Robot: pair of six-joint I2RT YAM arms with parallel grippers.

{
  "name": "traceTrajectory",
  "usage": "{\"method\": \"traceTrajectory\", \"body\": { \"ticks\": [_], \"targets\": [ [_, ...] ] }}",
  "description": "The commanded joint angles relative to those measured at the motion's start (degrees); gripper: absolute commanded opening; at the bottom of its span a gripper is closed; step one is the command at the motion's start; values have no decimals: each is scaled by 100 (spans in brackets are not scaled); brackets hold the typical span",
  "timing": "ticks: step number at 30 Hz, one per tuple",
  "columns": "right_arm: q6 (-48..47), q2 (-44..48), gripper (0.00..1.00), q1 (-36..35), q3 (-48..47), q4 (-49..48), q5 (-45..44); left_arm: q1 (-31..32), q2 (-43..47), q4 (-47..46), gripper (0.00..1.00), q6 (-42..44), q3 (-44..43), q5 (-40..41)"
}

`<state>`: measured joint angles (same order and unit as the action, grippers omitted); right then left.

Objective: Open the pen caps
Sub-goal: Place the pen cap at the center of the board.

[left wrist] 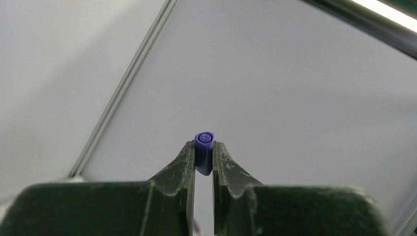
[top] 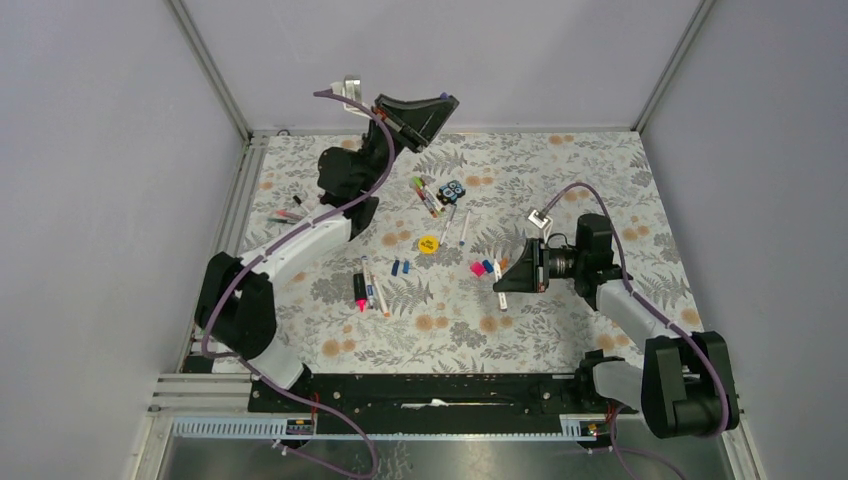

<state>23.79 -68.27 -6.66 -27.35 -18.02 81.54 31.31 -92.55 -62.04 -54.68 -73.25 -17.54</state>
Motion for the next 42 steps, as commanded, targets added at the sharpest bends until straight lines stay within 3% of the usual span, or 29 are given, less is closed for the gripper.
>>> {"method": "traceTrajectory", "body": {
  "ticks": [1, 6, 10, 12, 16, 21, 30, 42],
  "targets": [
    [-547, 368, 0, 208, -249, 324, 119, -127, 709, 744, 0, 130, 735, -336],
    [-984, 509, 0, 621, -297, 683, -141, -186, 1650, 2671, 0, 788, 1653, -428],
    [-2135, 459, 0, 873, -556, 1701, -827, -187, 2162, 4317, 0, 1327, 2095, -239],
    [-2663, 375, 0, 876, -734, 2308, -1325, -187, 2316, 4986, 0, 1511, 2288, -44],
    [-2957, 142, 2, 876, -900, 2514, -2050, -187, 2283, 6081, 0, 1486, 2514, 644],
    [-3044, -129, 1, 877, -998, 2519, -2154, -178, 1890, 6628, 0, 1305, 2618, 1103],
    [-3187, -75, 1, 945, -849, 2506, -2126, 70, 537, 7493, 0, 1354, 1886, 1734],
    [-3186, -78, 1, 1007, -780, 2424, -2011, 423, -518, 7764, 5, 1473, 1213, 2016]
  ]
}}
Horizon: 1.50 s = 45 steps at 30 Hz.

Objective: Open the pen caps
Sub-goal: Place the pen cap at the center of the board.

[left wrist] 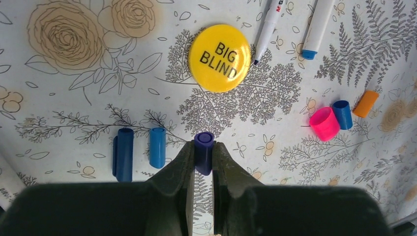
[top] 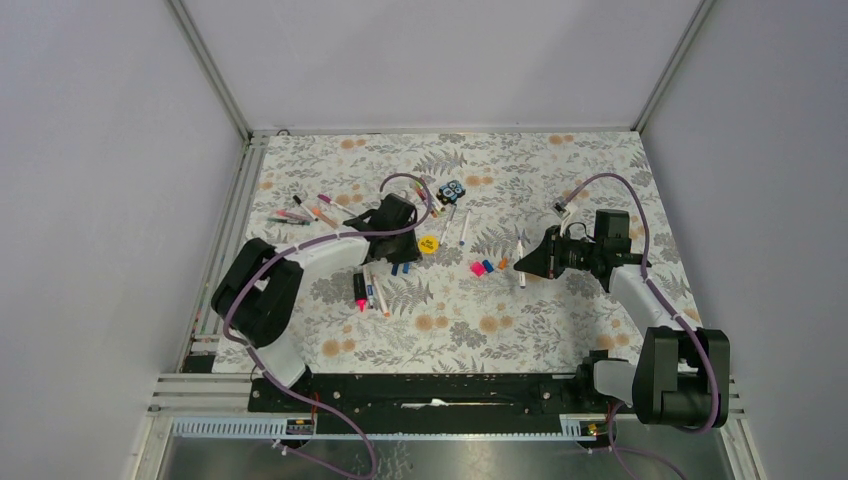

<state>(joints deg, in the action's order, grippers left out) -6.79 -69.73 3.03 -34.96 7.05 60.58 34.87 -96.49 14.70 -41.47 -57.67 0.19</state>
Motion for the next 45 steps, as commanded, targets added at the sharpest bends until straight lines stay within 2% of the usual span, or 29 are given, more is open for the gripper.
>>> {"method": "traceTrajectory", "body": {
  "ticks": [1, 10, 29, 40, 45],
  "targets": [
    [-130, 61, 1, 40, -14, -87, 92, 83, -184, 142, 5, 184, -390, 248],
    [-139, 41, 1, 60, -19, -88, 137, 268, -443, 508, 9, 318, -584, 404],
    [-130, 57, 0, 97, -5, -83, 183, 354, -629, 775, 29, 438, -757, 531],
    [-69, -92, 0, 93, -97, -82, 148, 353, -80, 886, 34, 498, -813, 560],
    [157, -347, 0, 44, -331, -80, 23, 344, 504, 786, 48, 639, -659, 677]
  ]
}}
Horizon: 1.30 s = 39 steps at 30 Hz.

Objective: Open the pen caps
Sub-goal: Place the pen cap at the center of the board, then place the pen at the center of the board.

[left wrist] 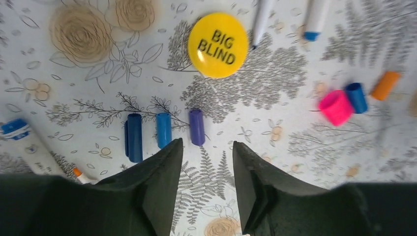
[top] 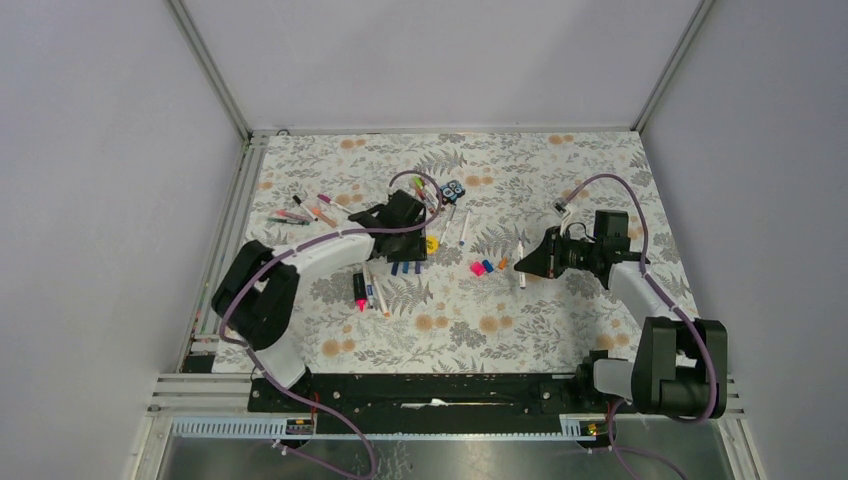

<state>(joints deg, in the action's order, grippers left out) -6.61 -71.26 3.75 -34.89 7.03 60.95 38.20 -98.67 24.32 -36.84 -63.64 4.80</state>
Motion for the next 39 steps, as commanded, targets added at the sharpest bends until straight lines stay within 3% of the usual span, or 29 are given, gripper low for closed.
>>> {"method": "traceTrajectory", "body": {
  "ticks": [1, 10, 20, 34, 39],
  "targets": [
    [163, -275, 0, -62, -428, -43, -85, 12, 930, -263, 54, 215, 35, 249],
    [942, -1320, 0, -1026, -1489, 0, -1331, -278, 2571, -1195, 98, 422, 1309, 757],
    [2604, -3041, 0, -1611, -3141, 221, -2686, -813, 3849, -1908, 99, 351, 2324, 606],
    [2990, -4488, 2, -1912, -4295, 415, -3900, -953, 3812, -1962, 99, 467, 2423, 373],
    [2975, -4598, 13, -1973, -4325, 438, -4066, -987, 3803, -1972, 99, 460, 2457, 317]
  ]
}}
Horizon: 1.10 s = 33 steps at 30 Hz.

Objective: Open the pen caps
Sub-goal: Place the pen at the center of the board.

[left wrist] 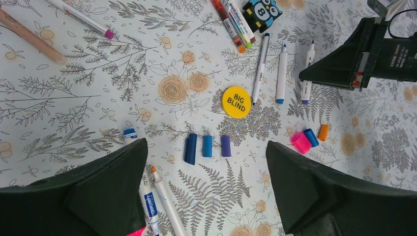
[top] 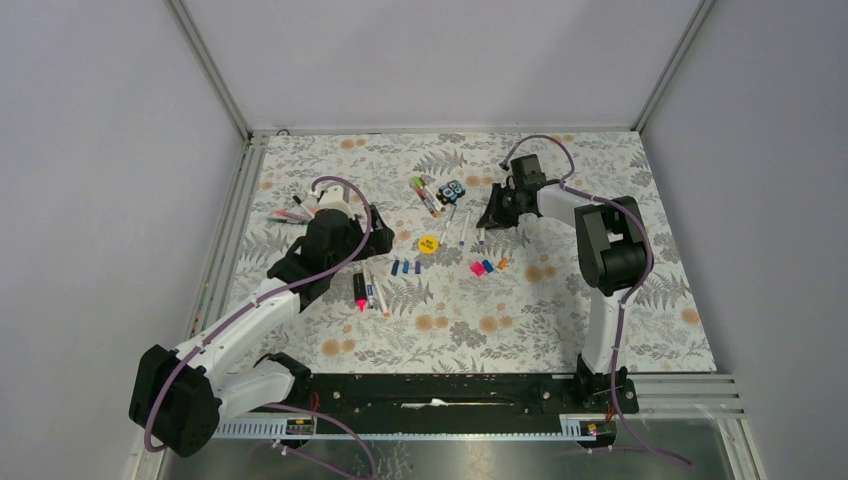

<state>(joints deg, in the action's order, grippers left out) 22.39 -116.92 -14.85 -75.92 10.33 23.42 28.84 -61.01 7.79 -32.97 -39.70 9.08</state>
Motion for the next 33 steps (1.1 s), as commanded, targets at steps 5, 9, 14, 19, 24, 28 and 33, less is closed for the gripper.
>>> {"method": "traceTrajectory", "body": {
  "ticks": [5, 9, 14, 19, 24, 28, 33],
  "targets": [
    [25, 42, 25, -114, -191, 141, -470, -71, 24, -381, 99, 13, 68, -272],
    [-47, 239, 41, -114, -68, 152, -577, -80, 72, -471, 99, -83, 89, -525],
    [-201, 643, 46, -114, 153, 139, -568, -90, 147, -714, 99, -262, 148, -878],
    [-783, 1413, 48, -110, 497, 149, -221, -106, 98, -966, 99, -487, 161, -1430],
    [-2170, 2590, 66, -14, 1233, 175, 784, -149, -116, -1339, 99, -797, 137, -1800],
    [-3013, 3572, 75, 419, 2059, 73, 2371, -177, -442, -1607, 99, -1005, 13, -1910],
    [-2887, 4510, 82, 1289, 3060, -657, 3323, -186, -1179, -1220, 99, -1218, -615, -1530]
  ]
}}
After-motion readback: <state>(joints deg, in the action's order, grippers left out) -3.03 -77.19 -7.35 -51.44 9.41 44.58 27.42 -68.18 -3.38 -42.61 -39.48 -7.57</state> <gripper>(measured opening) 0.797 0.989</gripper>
